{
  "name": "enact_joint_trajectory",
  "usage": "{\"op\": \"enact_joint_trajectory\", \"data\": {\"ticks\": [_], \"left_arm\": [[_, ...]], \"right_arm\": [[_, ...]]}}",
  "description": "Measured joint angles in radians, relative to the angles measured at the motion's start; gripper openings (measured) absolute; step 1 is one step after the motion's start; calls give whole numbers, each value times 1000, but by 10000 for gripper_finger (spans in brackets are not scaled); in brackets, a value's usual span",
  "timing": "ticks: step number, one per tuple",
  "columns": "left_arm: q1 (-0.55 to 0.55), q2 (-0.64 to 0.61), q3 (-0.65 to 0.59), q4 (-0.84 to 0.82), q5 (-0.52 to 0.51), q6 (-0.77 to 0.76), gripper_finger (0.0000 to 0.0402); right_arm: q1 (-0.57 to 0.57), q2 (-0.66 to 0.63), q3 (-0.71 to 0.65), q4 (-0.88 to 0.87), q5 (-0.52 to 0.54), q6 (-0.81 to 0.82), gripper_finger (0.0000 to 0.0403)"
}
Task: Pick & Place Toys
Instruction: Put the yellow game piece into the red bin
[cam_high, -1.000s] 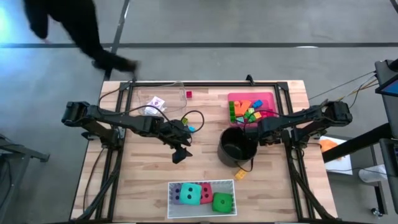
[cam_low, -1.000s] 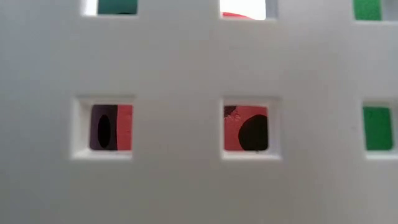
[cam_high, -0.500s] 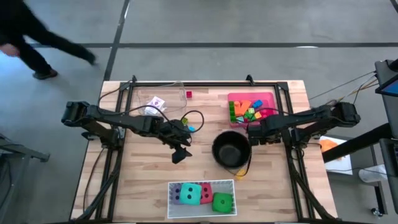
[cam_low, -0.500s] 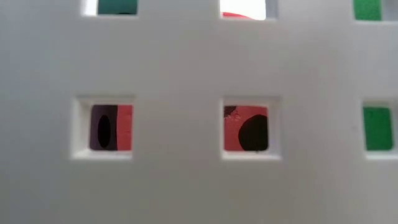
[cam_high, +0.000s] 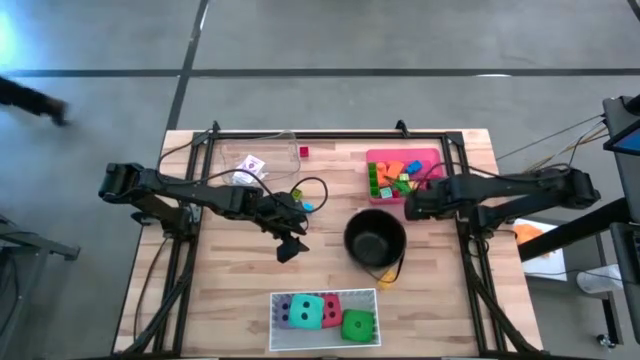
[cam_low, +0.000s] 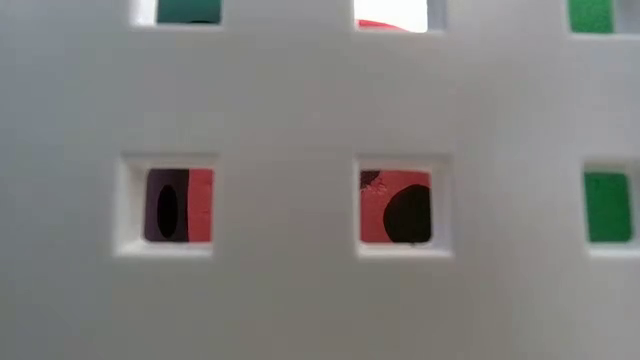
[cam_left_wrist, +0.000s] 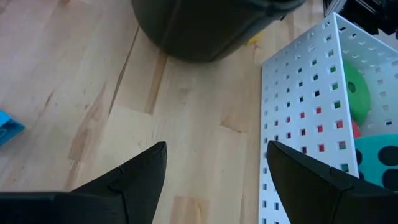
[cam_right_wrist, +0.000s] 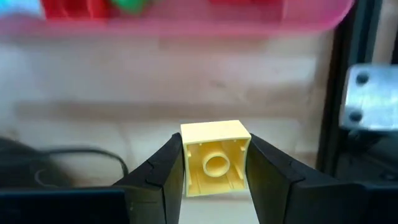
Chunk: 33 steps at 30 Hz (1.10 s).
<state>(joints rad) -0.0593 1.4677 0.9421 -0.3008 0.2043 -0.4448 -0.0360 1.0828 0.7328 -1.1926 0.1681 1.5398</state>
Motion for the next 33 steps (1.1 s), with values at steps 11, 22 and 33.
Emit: {"op": "enact_joint_trajectory", "data": {"ticks": [11,22,33], "left_arm": [[0,0,0,4,0,-52,278],[-2,0,0,4,0,-112,278],[-2,0,0,4,0,-115,278]], "right_arm": [[-321,-76,33,256,50,-254,132],[-668,115,33,338,-72,-533,132],[-674,245,33,347,-78,-625,132]]}}
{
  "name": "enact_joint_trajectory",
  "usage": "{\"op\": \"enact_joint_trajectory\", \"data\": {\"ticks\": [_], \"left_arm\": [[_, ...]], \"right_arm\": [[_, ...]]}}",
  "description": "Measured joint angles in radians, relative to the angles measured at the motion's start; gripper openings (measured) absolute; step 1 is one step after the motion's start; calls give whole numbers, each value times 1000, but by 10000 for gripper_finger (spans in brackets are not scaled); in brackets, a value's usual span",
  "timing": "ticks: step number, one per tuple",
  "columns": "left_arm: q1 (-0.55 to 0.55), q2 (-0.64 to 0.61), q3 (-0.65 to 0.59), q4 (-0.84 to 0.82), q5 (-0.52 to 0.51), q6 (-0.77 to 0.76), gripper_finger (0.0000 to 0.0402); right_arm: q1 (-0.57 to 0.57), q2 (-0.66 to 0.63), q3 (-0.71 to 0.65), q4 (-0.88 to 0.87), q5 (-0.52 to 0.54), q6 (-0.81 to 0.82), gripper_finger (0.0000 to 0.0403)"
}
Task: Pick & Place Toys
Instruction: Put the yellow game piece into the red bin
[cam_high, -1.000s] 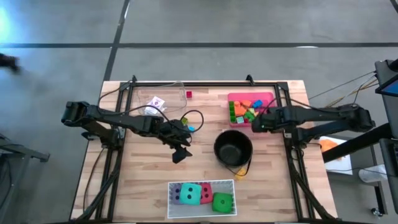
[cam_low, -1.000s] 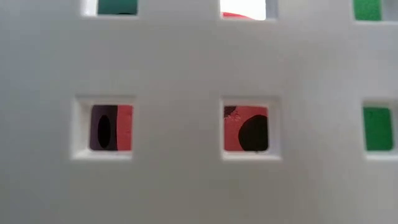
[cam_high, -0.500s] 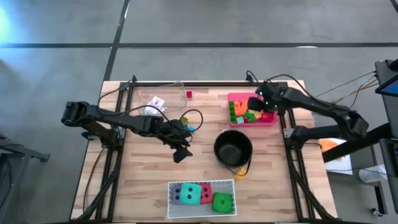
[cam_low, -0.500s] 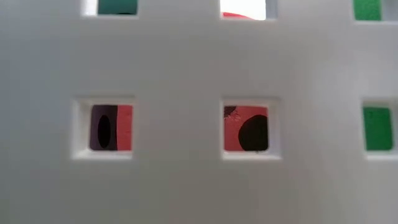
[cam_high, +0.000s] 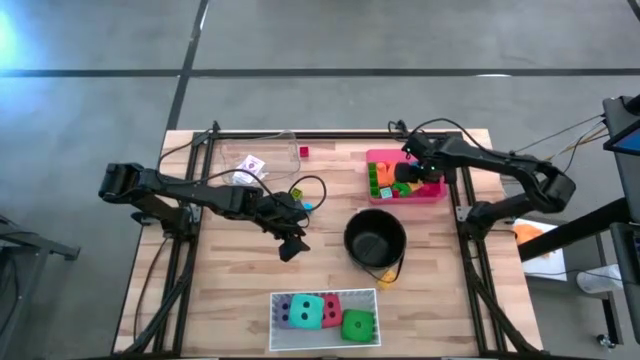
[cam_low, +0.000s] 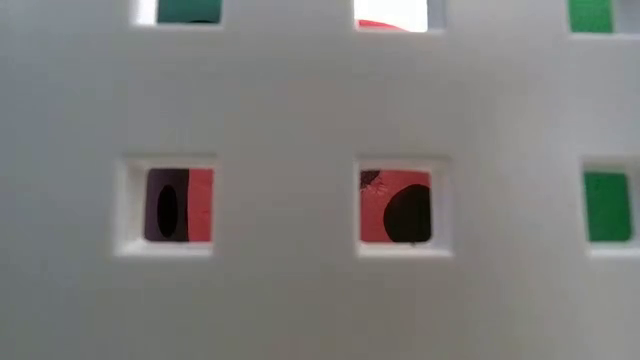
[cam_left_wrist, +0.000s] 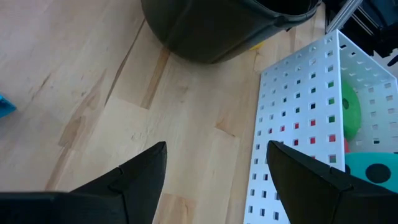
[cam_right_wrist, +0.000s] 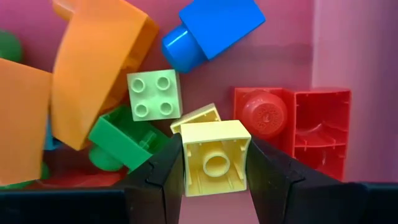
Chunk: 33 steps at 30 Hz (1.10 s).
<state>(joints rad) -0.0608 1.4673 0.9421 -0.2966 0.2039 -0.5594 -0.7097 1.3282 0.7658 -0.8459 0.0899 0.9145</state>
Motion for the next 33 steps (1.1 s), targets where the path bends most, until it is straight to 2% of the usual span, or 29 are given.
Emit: {"op": "enact_joint_trajectory", "data": {"ticks": [15,33], "left_arm": [[0,0,0,0,0,-2,278],[0,0,0,0,0,-18,278]], "right_arm": [[0,71,0,51,-12,-62,132],[0,73,0,52,-13,-77,132]]}}
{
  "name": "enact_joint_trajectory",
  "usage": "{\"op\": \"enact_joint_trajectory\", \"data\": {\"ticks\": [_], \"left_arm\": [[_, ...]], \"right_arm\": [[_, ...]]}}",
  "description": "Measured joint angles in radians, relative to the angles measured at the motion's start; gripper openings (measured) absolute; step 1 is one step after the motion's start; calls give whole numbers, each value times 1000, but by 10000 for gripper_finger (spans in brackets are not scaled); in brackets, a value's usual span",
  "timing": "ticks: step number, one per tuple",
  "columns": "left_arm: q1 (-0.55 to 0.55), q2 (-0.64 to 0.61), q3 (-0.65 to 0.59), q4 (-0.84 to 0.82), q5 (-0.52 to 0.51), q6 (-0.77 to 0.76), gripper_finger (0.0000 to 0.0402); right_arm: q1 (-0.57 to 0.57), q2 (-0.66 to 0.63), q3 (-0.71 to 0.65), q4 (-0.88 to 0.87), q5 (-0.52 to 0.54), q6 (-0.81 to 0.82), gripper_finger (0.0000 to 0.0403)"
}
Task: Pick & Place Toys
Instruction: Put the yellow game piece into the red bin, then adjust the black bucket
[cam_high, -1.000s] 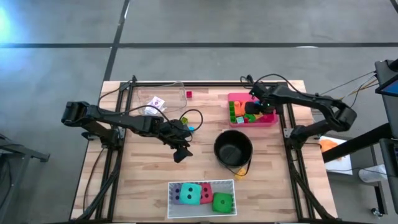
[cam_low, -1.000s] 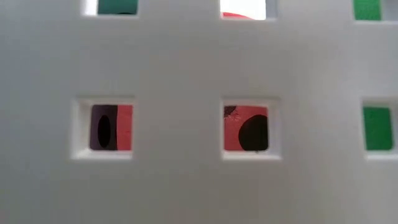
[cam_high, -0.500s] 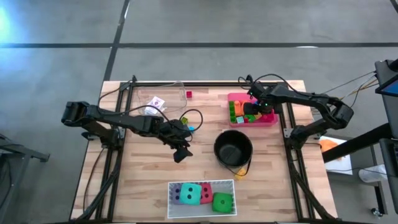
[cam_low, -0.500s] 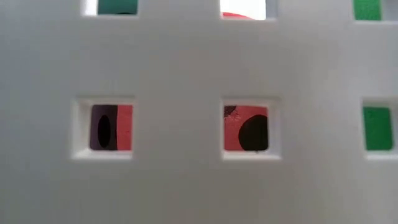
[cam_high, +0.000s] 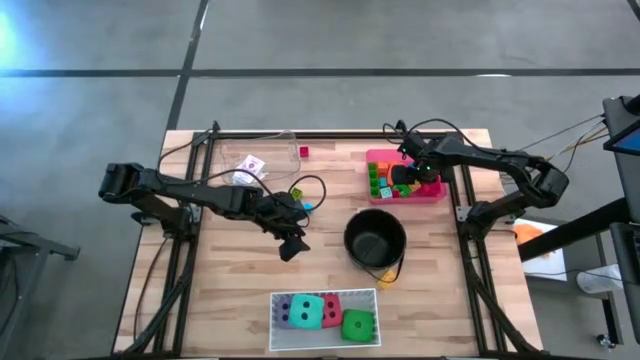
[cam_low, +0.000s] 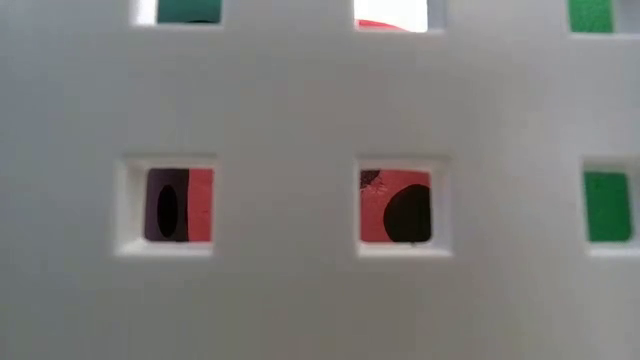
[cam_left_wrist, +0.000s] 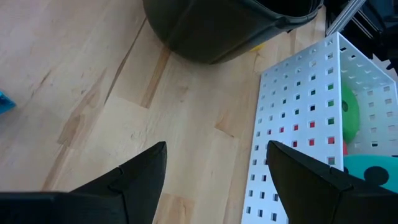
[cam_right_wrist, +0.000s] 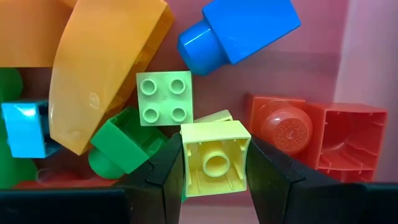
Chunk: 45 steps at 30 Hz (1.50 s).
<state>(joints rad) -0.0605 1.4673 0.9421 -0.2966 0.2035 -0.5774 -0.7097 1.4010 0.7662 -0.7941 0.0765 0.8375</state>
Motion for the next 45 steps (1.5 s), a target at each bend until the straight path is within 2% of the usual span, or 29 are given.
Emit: {"op": "enact_joint_trajectory", "data": {"ticks": [9,11,22,26,30,35,39,45], "left_arm": [[0,0,0,0,0,0,278],[0,0,0,0,0,0,278],[0,0,0,0,0,0,278],[0,0,0,0,0,0,278],[0,0,0,0,0,0,278],[0,0,0,0,0,0,278],[0,0,0,0,0,0,278],[0,0,0,1,0,41,278]], "right_arm": [[0,0,0,0,0,-2,140],[0,0,-1,-2,0,-2,160],[2,-41,-3,-13,-9,-5,325],[11,-106,-3,-21,-3,5,356],[66,-220,-3,-47,-1,13,362],[273,-429,-2,-87,-3,120,363],[564,-561,-2,-74,25,310,363],[1055,-580,-2,-59,275,749,363]]}}
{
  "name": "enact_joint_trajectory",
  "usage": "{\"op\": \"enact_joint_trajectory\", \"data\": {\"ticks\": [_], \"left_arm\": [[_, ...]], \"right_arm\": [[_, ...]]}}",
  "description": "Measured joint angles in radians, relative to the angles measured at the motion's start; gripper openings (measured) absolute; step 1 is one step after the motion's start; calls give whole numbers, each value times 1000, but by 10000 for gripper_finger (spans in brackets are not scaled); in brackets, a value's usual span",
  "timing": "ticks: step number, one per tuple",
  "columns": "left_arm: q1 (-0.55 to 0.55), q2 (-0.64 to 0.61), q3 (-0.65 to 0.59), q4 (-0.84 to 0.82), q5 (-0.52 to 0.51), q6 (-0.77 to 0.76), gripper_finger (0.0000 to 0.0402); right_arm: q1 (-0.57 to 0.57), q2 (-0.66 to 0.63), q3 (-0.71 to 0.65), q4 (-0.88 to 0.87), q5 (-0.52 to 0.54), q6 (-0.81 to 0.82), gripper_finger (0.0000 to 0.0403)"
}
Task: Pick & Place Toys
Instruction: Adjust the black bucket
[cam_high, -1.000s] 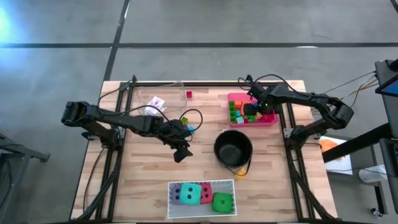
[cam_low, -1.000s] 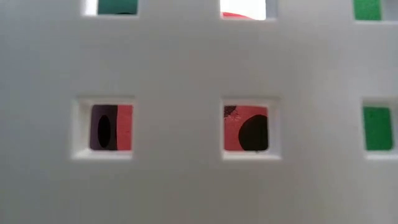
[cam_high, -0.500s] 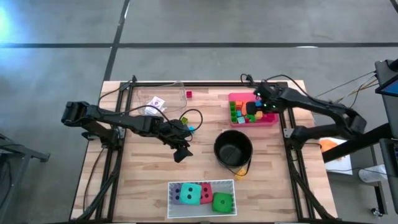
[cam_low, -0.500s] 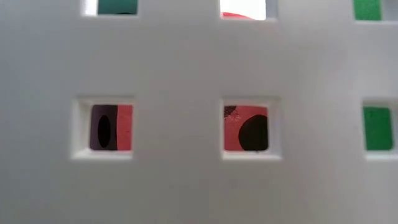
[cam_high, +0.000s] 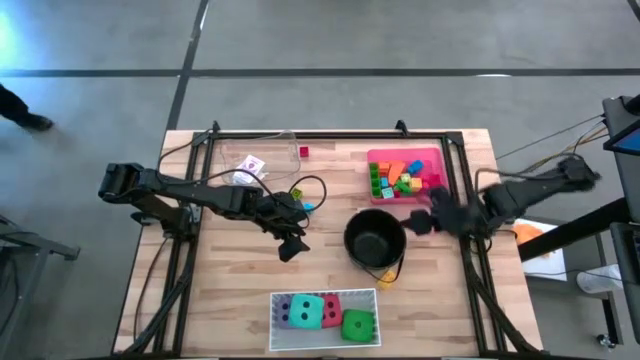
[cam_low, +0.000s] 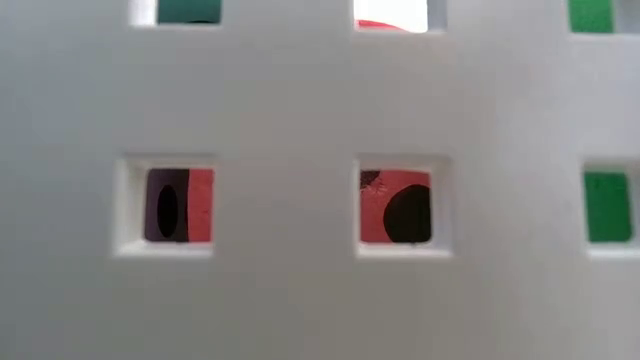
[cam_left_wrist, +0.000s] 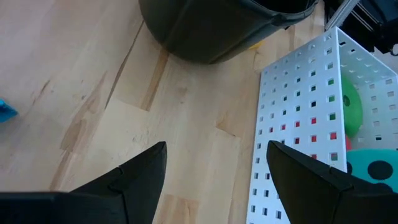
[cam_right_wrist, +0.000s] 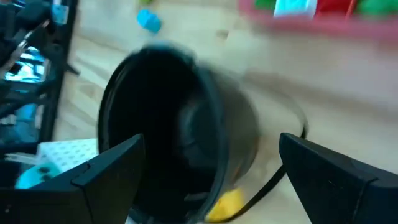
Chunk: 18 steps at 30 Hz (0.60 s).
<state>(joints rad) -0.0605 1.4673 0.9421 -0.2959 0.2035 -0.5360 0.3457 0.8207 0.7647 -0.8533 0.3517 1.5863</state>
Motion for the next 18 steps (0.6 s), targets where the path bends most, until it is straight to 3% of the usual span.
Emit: {"op": "enact_joint_trajectory", "data": {"ticks": [4,6,13,18], "left_arm": [[0,0,0,8,0,8,278],[0,0,0,11,0,8,278],[0,0,0,15,0,8,278],[0,0,0,15,0,7,278]], "right_arm": [[217,49,0,4,154,269,363],[265,88,0,5,171,365,363],[263,247,24,1,171,501,363],[239,302,54,-5,172,501,363]]}}
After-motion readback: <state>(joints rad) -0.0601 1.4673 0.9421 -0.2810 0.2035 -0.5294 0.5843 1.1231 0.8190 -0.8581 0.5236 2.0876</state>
